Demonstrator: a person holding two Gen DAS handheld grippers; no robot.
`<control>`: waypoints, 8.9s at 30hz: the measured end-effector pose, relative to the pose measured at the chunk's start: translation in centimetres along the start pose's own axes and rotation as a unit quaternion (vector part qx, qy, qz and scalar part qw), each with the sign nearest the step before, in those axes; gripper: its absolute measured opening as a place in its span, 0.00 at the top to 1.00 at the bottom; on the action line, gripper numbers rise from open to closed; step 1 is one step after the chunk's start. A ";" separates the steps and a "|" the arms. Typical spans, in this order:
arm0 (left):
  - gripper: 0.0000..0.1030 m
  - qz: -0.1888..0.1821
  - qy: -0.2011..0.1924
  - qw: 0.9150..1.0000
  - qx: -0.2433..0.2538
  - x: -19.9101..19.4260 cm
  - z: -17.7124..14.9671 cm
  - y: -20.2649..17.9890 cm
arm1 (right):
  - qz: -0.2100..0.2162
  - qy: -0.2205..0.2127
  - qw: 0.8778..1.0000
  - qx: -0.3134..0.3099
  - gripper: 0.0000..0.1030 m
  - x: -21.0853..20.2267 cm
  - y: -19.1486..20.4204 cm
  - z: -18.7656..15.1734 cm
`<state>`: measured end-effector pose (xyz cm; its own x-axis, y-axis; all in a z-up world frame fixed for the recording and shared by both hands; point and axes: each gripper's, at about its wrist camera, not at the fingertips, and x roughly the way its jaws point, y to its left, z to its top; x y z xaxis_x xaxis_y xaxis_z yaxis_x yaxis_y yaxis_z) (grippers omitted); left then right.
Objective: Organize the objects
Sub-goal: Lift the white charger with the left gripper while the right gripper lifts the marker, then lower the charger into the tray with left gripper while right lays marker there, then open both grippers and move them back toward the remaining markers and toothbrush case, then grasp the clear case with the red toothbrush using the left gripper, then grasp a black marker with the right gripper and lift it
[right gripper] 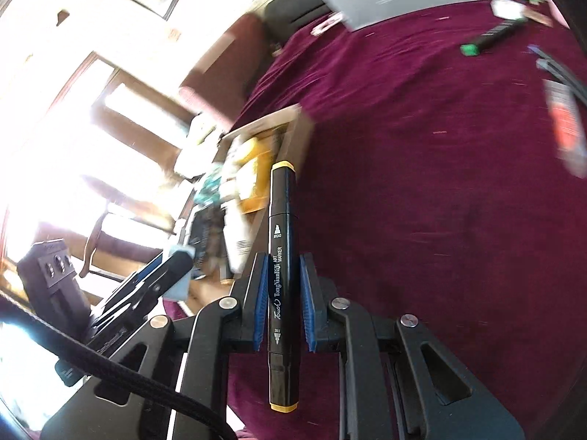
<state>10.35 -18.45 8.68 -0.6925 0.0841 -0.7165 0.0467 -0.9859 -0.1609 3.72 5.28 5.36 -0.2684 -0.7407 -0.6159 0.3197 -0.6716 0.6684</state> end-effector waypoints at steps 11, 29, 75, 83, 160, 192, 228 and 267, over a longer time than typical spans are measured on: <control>0.62 0.038 0.044 0.997 -0.051 3.4 -1.5 6.5 | 0.013 0.067 0.997 -0.048 0.85 8.1 7.3 -0.4; 0.62 0.050 0.047 0.997 -0.025 4.8 -2.2 5.8 | -0.084 0.086 0.985 -0.120 0.85 13.1 8.6 -1.0; 0.37 0.021 -0.020 0.999 -0.042 -0.6 -0.3 3.7 | -0.151 -0.061 0.964 -0.208 0.39 6.4 12.7 -0.4; 0.37 0.025 -0.033 0.999 0.008 -1.8 0.4 -0.6 | -0.191 -0.114 0.950 -0.220 0.34 2.5 12.1 -1.0; 0.90 -0.019 0.079 0.966 0.244 20.3 2.0 -36.3 | -0.292 -0.258 0.919 0.066 0.24 -18.6 -21.1 6.1; 0.90 0.026 0.057 0.970 0.233 15.4 0.0 -27.7 | -0.261 -0.196 0.942 0.073 0.24 -14.2 -21.7 5.5; 0.90 0.019 0.069 0.972 0.222 16.5 -0.6 -27.0 | -0.029 -0.179 0.969 0.171 0.24 -13.5 -24.1 8.6; 0.90 -0.034 0.082 0.979 0.183 15.0 -1.3 -25.0 | -0.393 -0.037 0.919 0.004 0.88 -7.8 -18.4 9.5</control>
<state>-0.33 7.68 1.07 -0.5597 0.1430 -0.8163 -0.2760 -0.9609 0.0209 -8.72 23.24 1.90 -0.4737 -0.0248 -0.8803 -0.0069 -0.9995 0.0318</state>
